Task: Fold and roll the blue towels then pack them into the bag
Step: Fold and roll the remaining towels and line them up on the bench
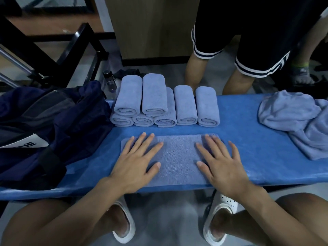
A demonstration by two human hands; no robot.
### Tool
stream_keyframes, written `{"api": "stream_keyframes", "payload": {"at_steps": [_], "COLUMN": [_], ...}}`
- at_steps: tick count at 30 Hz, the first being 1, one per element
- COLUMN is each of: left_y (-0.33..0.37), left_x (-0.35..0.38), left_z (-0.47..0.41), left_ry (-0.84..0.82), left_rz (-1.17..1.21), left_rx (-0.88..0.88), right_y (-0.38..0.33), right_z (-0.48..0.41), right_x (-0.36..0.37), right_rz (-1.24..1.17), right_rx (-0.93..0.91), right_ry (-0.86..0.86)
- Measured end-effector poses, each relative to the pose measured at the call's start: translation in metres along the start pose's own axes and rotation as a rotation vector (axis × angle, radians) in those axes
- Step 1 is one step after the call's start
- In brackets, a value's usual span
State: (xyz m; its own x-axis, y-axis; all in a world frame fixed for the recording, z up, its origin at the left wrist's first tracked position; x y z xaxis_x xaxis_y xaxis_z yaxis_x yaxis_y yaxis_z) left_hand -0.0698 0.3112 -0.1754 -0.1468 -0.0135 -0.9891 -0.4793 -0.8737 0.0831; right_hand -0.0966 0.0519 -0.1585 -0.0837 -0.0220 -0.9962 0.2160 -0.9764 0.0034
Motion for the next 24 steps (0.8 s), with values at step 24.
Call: {"api": "stream_keyframes", "payload": {"at_steps": [24], "left_y": [0.038], "left_x": [-0.013], "left_z": [0.004], "left_ry": [-0.094], "left_rz": [-0.182], "left_rx": [0.066], "right_y": [-0.017], "right_z": [-0.004], "right_x": [-0.006], "right_rz": [-0.04], "right_rx": [-0.1], "right_ry": [0.071]}}
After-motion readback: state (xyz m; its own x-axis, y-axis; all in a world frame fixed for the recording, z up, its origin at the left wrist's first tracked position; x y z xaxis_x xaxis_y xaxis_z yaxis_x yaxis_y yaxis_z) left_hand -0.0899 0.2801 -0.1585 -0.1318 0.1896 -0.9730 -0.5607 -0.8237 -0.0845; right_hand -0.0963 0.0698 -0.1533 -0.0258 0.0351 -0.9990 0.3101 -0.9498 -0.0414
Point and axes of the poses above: each hand's wrist, its own z-axis away from the middle knuckle, its own x-axis out of the palm, y = z × x, the point moved 4 cm from there along -z, towards the middle knuckle, and after that the axes turned 4 degrees about -y, right-handed, at the moved point
